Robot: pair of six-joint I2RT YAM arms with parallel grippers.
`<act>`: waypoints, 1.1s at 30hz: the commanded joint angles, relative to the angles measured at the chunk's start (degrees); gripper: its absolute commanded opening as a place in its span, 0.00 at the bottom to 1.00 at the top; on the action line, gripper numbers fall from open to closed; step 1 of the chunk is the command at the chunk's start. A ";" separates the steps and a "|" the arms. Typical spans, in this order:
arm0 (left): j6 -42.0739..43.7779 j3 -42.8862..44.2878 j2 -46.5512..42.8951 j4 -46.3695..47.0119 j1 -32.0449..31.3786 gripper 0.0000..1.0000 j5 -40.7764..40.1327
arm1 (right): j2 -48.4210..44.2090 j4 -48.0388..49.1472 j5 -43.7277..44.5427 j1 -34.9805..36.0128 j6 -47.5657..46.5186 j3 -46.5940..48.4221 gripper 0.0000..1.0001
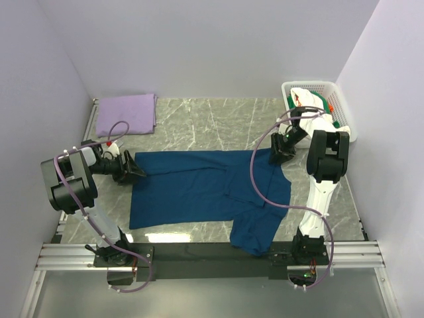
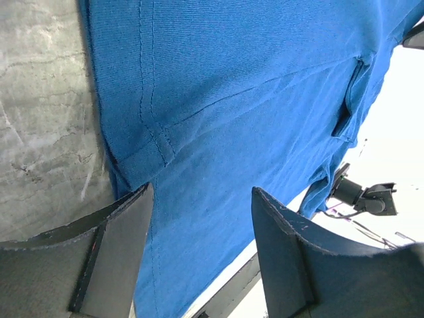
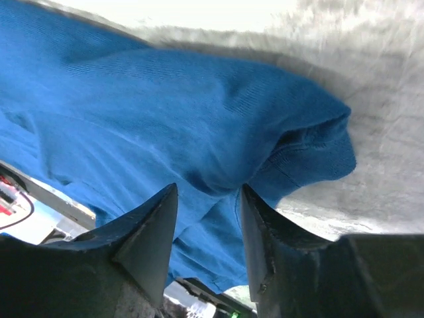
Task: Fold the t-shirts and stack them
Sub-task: Fold the tshirt
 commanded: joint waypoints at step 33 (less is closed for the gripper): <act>-3.22 1.91 2.38 3.30 2.39 0.67 -7.66 | -3.81 -0.93 7.16 -3.13 -1.36 4.83 0.00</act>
